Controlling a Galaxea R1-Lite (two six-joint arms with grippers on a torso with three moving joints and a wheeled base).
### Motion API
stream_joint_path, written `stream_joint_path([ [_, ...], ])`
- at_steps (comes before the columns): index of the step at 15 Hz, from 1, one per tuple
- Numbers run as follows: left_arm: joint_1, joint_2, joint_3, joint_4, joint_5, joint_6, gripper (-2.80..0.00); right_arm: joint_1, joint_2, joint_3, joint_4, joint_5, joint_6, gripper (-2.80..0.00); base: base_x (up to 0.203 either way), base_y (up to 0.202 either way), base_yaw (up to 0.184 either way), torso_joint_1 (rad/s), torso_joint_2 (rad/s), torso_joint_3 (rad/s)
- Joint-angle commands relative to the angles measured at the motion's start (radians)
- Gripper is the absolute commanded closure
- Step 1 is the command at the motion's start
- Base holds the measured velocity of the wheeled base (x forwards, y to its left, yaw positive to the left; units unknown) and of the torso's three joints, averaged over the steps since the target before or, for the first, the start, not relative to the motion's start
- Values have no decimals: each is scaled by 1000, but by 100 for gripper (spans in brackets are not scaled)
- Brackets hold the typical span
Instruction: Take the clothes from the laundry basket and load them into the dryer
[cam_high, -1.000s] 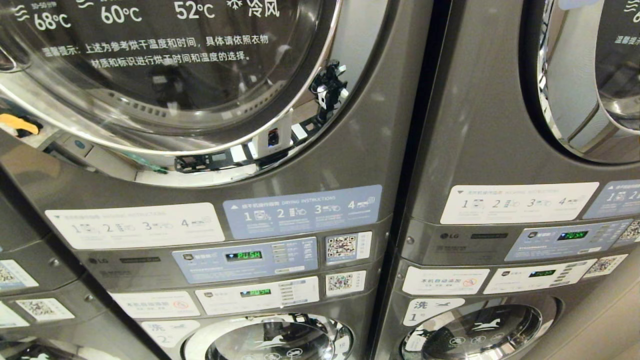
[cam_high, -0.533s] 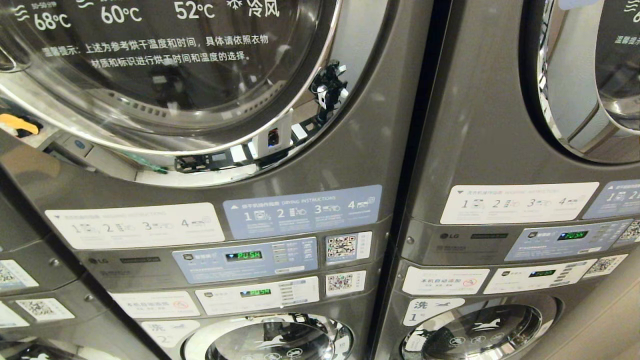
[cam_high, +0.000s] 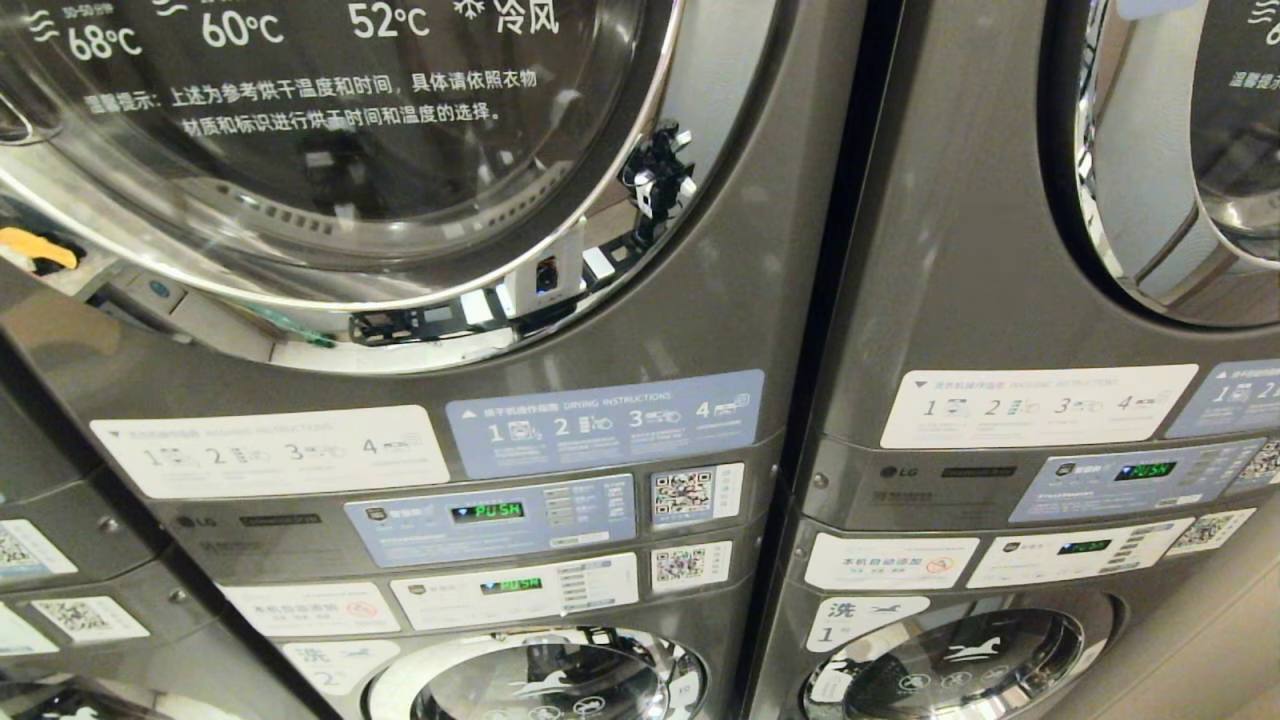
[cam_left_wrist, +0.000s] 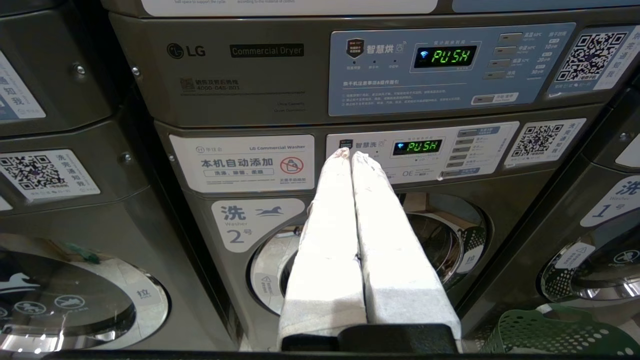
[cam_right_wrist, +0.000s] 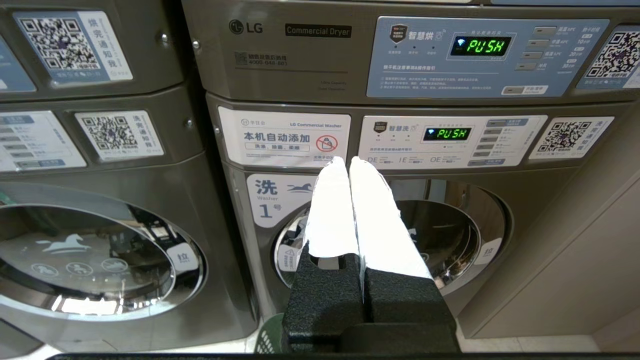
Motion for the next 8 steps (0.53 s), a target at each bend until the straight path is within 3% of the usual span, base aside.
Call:
stream_joint_path([
  [1,0,0,2,0,0,0,0,0,1,4,-7,-2,8,0,0,0,0,0,0,0],
  [8,0,2,2,0,0,0,0,0,2,4,-7,2,-2,0,0,0,0,0,0,0],
])
